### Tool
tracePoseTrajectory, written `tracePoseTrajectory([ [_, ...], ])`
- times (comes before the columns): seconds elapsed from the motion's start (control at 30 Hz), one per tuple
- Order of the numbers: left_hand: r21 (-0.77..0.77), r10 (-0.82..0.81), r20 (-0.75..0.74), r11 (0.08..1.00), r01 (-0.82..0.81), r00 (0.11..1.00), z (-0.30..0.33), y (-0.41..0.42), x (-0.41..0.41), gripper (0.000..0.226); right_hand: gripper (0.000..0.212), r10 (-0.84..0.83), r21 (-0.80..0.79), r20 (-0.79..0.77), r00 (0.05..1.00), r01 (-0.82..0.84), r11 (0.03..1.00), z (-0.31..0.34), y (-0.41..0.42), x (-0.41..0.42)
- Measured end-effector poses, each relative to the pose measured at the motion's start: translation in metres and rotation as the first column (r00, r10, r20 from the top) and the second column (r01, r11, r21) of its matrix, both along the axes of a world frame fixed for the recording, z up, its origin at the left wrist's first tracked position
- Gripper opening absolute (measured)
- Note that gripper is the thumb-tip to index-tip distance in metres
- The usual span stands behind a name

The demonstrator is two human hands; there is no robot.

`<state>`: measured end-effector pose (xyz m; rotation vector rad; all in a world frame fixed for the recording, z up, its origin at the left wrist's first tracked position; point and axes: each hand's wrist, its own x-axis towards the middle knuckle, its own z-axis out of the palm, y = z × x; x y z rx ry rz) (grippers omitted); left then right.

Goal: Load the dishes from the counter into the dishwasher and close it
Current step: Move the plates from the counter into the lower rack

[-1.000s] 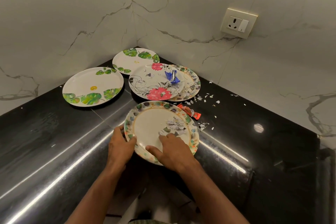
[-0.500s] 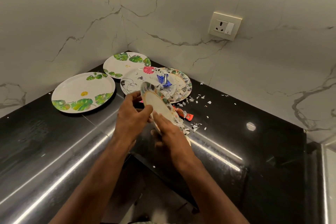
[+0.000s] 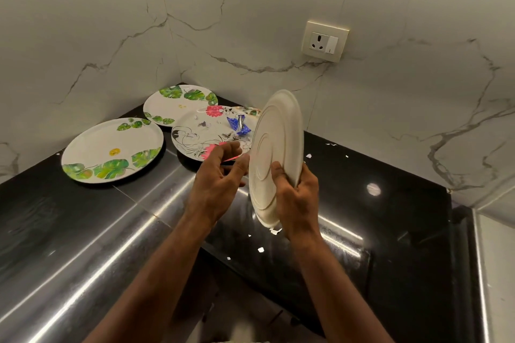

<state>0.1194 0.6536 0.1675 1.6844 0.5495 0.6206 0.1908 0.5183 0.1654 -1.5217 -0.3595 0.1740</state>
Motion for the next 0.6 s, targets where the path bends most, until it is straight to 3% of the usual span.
tracePoseTrajectory([
  [0.2,-0.021,-0.025,0.015,0.999,0.025,1.0,0.003,-0.004,-0.002,0.055,0.028,0.029,0.015,0.049,0.998,-0.029,0.999,0.001,0.0,-0.004],
  [0.3,-0.172,-0.058,0.069,0.983,0.069,0.996,0.005,-0.007,0.0,0.047,0.022,0.12,-0.052,0.179,0.976,-0.113,0.992,-0.004,0.001,-0.012],
  [0.4,-0.313,-0.108,0.152,0.938,0.152,0.982,0.007,-0.006,-0.003,0.058,0.039,0.277,-0.242,0.342,0.898,-0.2,0.949,-0.011,0.003,-0.016],
  [0.5,-0.378,-0.094,0.148,0.915,0.144,0.985,0.006,-0.001,-0.007,0.08,0.06,0.391,-0.456,0.479,0.786,-0.158,0.876,-0.019,0.004,-0.018],
  [0.6,-0.407,-0.042,0.122,0.909,0.089,0.992,-0.004,0.005,-0.011,0.067,0.065,0.502,-0.623,0.538,0.677,-0.083,0.778,-0.023,0.003,-0.018],
])
